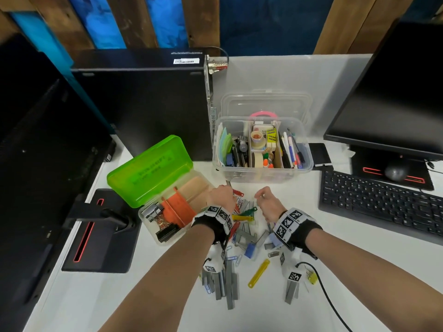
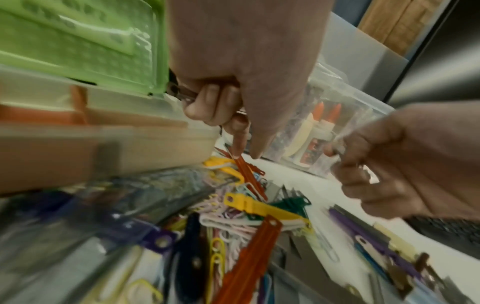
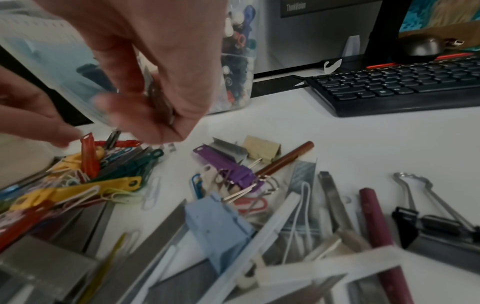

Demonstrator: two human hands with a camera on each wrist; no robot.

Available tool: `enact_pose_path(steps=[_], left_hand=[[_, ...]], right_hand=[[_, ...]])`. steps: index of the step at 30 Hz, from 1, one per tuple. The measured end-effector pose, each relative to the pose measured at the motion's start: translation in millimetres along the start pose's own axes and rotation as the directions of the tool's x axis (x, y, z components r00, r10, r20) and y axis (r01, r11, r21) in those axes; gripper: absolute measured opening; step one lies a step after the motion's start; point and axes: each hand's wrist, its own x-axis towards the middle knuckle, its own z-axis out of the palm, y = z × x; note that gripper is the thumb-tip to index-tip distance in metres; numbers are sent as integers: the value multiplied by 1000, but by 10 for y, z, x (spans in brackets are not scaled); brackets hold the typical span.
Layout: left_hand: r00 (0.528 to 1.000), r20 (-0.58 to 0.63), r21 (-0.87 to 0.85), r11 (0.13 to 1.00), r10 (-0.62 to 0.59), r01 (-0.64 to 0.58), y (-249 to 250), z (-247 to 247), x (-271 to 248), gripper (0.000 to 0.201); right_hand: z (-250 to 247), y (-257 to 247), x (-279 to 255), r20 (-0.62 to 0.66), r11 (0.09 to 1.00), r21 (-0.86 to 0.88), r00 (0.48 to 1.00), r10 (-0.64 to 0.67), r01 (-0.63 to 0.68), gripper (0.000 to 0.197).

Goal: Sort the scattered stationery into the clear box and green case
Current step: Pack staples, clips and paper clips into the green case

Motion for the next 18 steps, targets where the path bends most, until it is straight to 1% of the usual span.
enact_pose_path(steps=[3, 6, 10, 12, 14, 15, 18], left_hand=[[998, 43, 61, 998, -37, 34, 79, -29, 40, 26], [996, 71, 45, 997, -61, 58, 140, -50, 58, 25], [985, 103, -87, 986, -136, 145, 195, -50, 41, 31], [979, 121, -189, 964, -164, 185, 185, -66, 30, 28], [981, 98, -307, 932, -170, 192, 142, -83, -7, 25], [983, 66, -355, 917, -169, 182, 107, -84, -42, 24], [987, -31, -417, 899, -159, 132, -29, -80, -152, 25]], right_hand=[[-1, 58, 15, -7, 987, -154, 999, -48, 47, 6], [-19, 132, 40, -50, 965, -252, 995, -88, 73, 1], [-61, 157, 101, -108, 961, -273, 991, -76, 44, 4], [-84, 124, 137, -107, 967, -252, 992, -64, 36, 4], [-70, 81, 187, -94, 972, -230, 993, -78, 55, 7], [-44, 63, 218, -79, 971, -230, 992, -94, 73, 10], [93, -43, 330, -37, 948, -289, 987, -154, 138, 22]])
